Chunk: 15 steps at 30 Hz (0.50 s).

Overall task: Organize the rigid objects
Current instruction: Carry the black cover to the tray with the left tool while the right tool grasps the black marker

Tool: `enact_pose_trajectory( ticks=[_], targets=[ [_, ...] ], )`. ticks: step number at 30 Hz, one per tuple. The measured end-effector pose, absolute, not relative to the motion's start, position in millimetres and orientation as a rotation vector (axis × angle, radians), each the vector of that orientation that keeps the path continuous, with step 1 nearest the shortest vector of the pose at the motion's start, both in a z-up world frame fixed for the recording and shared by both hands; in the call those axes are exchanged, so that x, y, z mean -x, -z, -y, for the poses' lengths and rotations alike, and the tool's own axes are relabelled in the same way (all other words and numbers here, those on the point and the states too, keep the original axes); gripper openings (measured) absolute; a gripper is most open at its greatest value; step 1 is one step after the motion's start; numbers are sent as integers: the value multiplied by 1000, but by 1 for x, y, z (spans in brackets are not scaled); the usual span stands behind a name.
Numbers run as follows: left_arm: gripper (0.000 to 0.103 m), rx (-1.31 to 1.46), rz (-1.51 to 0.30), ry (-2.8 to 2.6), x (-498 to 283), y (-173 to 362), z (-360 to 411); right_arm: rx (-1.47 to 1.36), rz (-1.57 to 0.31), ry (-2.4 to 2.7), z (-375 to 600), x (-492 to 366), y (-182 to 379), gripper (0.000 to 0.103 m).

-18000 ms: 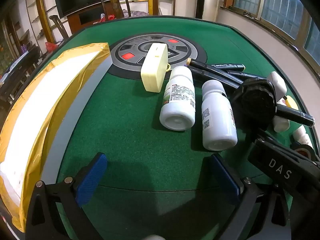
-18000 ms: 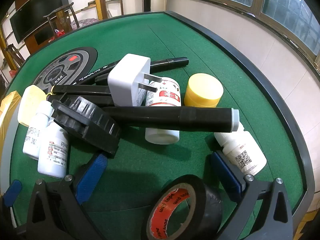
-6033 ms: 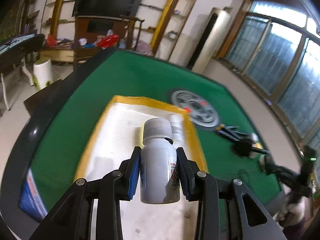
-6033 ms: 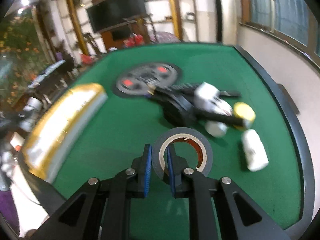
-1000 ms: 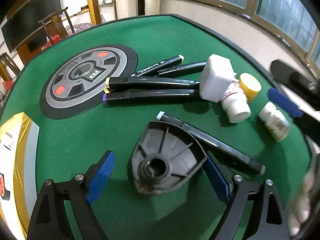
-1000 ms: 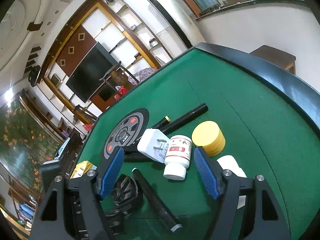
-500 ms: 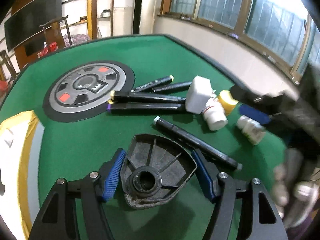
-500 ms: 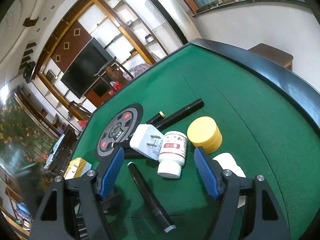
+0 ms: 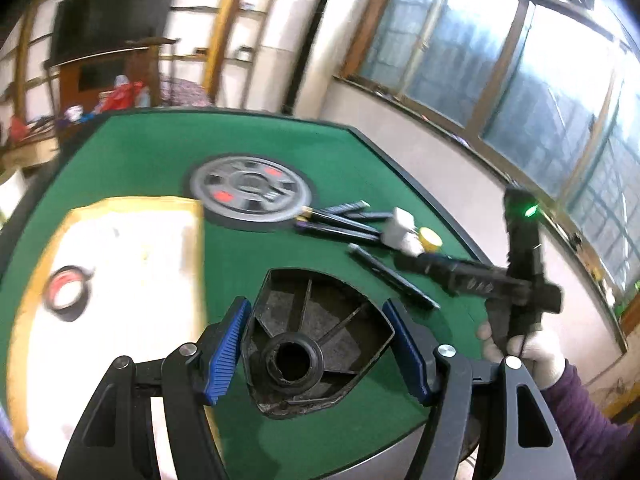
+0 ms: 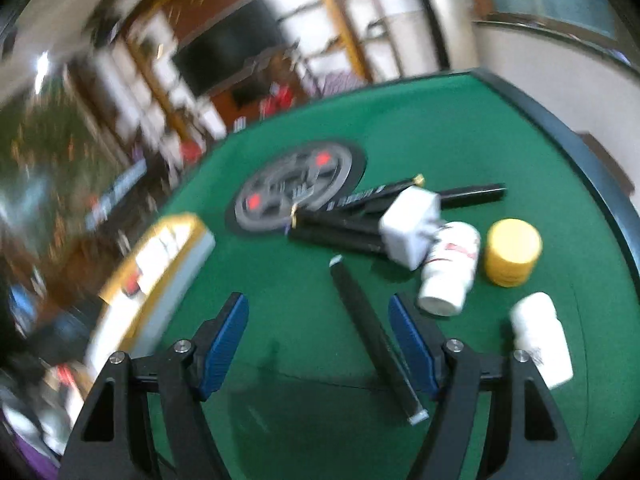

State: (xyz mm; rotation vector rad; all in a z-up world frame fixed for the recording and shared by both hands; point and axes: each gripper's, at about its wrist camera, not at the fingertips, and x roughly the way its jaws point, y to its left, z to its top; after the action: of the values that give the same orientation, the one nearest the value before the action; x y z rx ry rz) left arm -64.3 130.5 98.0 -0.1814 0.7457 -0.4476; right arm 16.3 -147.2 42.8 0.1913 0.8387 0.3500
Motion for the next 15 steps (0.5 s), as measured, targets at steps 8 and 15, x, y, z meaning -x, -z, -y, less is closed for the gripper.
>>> enact_pose_trajectory(
  ticks=[8,15],
  targets=[
    [71,265,-714,261,73,-92,-215,-19,-972,-237,123,-50,-9,39],
    [71,328,-735,157,69,-69,-250,-9,-965,-196,131,-48,-5,15]
  ],
)
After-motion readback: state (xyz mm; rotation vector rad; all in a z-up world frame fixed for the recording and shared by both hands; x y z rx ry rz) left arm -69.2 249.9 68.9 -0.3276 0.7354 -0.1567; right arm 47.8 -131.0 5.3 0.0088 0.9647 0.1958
